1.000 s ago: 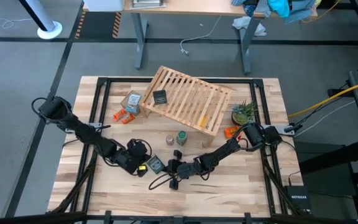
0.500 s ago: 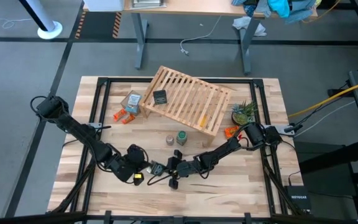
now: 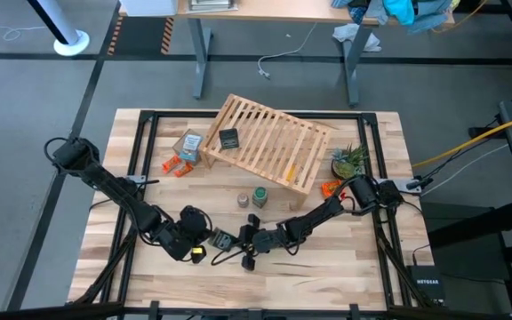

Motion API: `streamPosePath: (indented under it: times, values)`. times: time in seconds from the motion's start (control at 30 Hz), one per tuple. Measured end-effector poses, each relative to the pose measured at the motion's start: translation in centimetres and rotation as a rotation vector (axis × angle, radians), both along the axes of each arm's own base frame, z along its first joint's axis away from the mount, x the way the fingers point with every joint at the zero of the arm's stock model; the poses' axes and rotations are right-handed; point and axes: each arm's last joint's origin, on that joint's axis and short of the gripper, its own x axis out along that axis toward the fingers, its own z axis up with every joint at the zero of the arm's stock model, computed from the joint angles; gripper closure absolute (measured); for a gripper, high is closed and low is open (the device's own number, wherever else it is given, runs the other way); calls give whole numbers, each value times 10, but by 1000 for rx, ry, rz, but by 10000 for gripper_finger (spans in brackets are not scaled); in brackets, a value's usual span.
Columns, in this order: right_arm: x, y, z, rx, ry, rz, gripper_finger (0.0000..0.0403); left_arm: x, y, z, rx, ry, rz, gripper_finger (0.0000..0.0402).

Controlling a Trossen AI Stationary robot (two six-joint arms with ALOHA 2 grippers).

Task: Shelf spices
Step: Put the green seasoning can on the shelf

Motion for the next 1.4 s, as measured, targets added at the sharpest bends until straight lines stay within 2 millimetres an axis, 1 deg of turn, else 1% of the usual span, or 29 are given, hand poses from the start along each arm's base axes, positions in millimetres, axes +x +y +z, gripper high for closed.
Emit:
streamPosePath:
  times: [0.13,0.23,0.4,0.5,0.63,0.73,0.83,0.93,1.0,1.07,1.13,1.2,1.33,1.4]
  values:
    - [-1,3,7,-61,-14,21,398,-1,1,-3,-7,18,28,401]
    - [-2,5,8,-67,-19,27,398,0,0,-9,8,36,31,401]
    - [-1,7,10,-58,-36,46,398,3,-1,-30,31,95,61,401]
    - [0,9,14,-63,-79,59,398,4,-3,-43,51,124,71,401]
    - [1,10,21,-50,-112,65,398,8,-6,-53,51,123,71,401]
    - [2,11,22,-59,-126,72,398,8,-7,-53,44,114,66,401]
    - [5,12,29,-67,-141,77,398,8,-8,-53,40,110,61,401]
    - [11,14,44,-113,-184,72,398,9,-9,-53,31,108,58,401]
    - [17,10,56,-165,-210,19,398,12,-13,-50,-23,84,47,401]
    - [20,4,59,-226,-187,-33,398,15,-19,-46,-83,68,10,401]
    - [22,3,62,-284,-138,-56,398,16,-21,-46,-84,62,-28,401]
    - [23,4,66,-293,-113,-38,398,16,-23,-45,-66,45,-47,401]
    - [22,10,67,-302,-109,10,398,15,-21,-46,-41,58,-34,401]
    - [21,12,67,-310,-109,7,398,14,-20,-47,-34,60,-28,401]
